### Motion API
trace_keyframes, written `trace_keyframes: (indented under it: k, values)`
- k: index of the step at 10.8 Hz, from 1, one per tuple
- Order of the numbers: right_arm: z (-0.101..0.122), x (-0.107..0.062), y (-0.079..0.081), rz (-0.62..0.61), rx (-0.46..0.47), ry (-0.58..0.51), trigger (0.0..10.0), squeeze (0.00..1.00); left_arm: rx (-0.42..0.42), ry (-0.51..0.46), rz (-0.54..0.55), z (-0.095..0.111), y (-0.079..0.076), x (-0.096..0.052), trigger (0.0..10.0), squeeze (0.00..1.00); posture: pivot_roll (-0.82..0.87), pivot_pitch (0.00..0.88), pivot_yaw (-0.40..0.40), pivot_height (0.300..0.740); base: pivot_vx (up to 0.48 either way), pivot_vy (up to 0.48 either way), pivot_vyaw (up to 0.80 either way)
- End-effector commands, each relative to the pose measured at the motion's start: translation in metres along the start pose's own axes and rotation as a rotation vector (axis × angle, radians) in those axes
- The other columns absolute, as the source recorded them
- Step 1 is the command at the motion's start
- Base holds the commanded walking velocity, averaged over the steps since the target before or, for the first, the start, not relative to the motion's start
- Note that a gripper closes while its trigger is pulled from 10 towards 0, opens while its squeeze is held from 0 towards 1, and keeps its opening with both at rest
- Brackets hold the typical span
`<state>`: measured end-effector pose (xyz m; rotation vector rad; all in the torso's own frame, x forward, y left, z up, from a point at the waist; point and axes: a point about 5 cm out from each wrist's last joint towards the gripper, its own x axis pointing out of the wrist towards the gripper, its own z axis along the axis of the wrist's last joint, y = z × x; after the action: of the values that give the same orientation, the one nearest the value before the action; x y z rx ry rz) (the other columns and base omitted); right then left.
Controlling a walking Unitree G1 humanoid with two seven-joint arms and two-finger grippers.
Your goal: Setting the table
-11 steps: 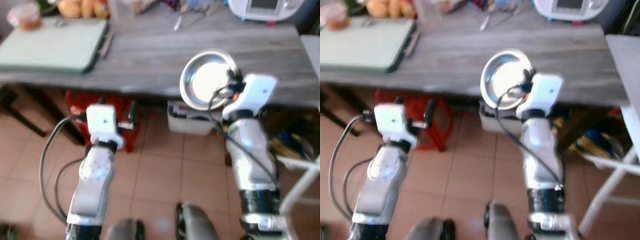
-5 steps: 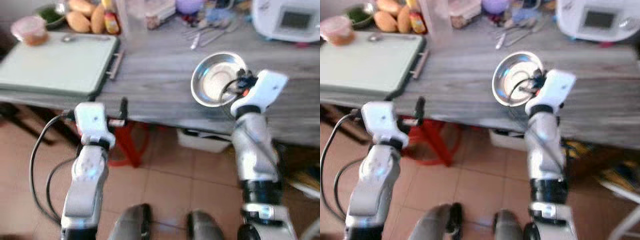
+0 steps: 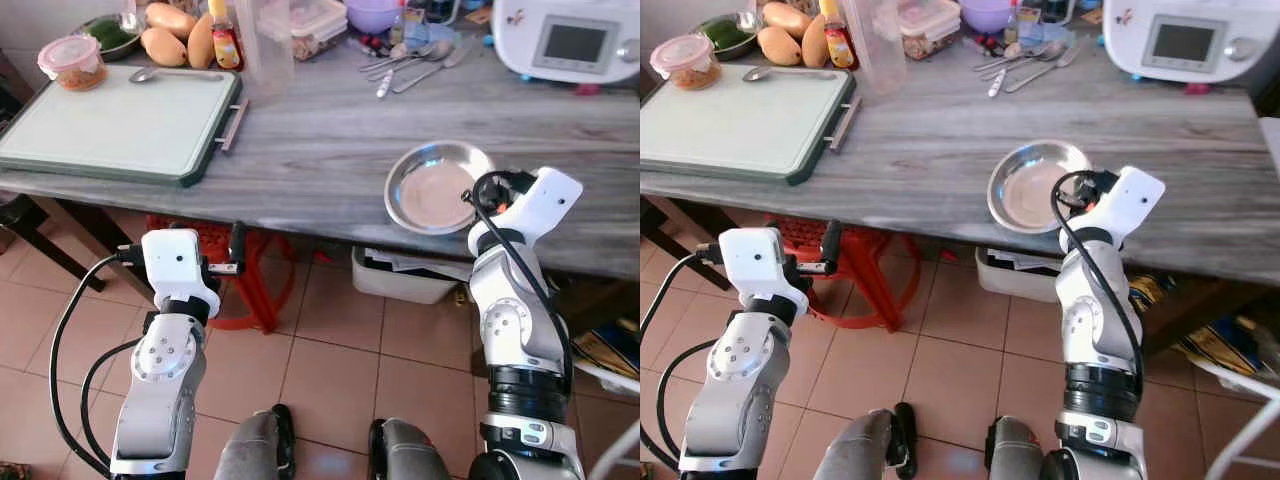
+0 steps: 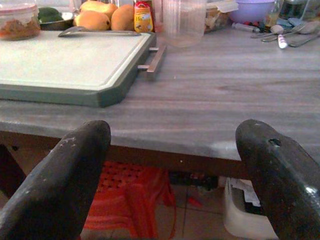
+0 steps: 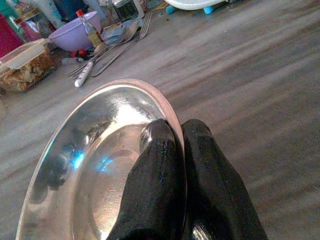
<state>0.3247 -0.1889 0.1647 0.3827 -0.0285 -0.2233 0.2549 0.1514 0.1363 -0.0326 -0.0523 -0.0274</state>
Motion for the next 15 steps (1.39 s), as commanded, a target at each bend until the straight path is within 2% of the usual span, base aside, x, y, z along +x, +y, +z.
trace_keyframes:
  k: [1, 3, 6, 10, 13, 14, 15]
  values:
    - [-0.010, -0.001, -0.005, -0.018, 0.006, 0.058, 10.0, 0.00, -0.001, 0.025, -0.001, -0.004, 0.001, -0.003, 10.0, 0.00, 0.00, 0.173, 0.043, 0.740, 0.000, 0.000, 0.00]
    - [-0.010, 0.004, -0.004, -0.015, 0.015, 0.064, 10.0, 0.00, -0.021, 0.042, -0.029, -0.008, -0.006, -0.005, 10.0, 0.00, 0.01, 0.162, 0.042, 0.740, 0.000, 0.000, 0.00]
    - [-0.008, 0.028, -0.001, 0.011, 0.052, 0.073, 10.0, 0.00, -0.023, 0.041, -0.027, -0.006, -0.004, -0.003, 10.0, 0.00, 0.01, 0.187, 0.068, 0.740, 0.000, 0.000, 0.00]
    - [-0.009, 0.050, 0.023, 0.056, 0.087, 0.134, 10.0, 0.00, -0.029, 0.047, -0.045, -0.005, -0.009, -0.004, 10.0, 0.00, 0.02, 0.211, 0.069, 0.740, 0.000, 0.000, 0.00]
    - [-0.018, 0.055, 0.032, 0.072, 0.072, 0.211, 10.0, 0.00, -0.027, 0.052, -0.049, -0.005, -0.009, -0.006, 10.0, 0.00, 0.02, 0.220, 0.064, 0.740, 0.000, 0.000, 0.00]
    - [-0.018, 0.055, 0.033, 0.075, 0.074, 0.218, 10.0, 0.86, -0.027, 0.052, -0.051, -0.005, -0.009, -0.006, 10.0, 0.00, 0.02, 0.221, 0.063, 0.740, 0.000, 0.000, 0.00]
    - [-0.019, 0.053, 0.034, 0.081, 0.087, 0.236, 10.0, 1.00, -0.035, 0.051, -0.072, -0.005, -0.012, -0.006, 10.0, 0.00, 0.02, 0.221, 0.061, 0.740, 0.000, 0.000, 0.00]
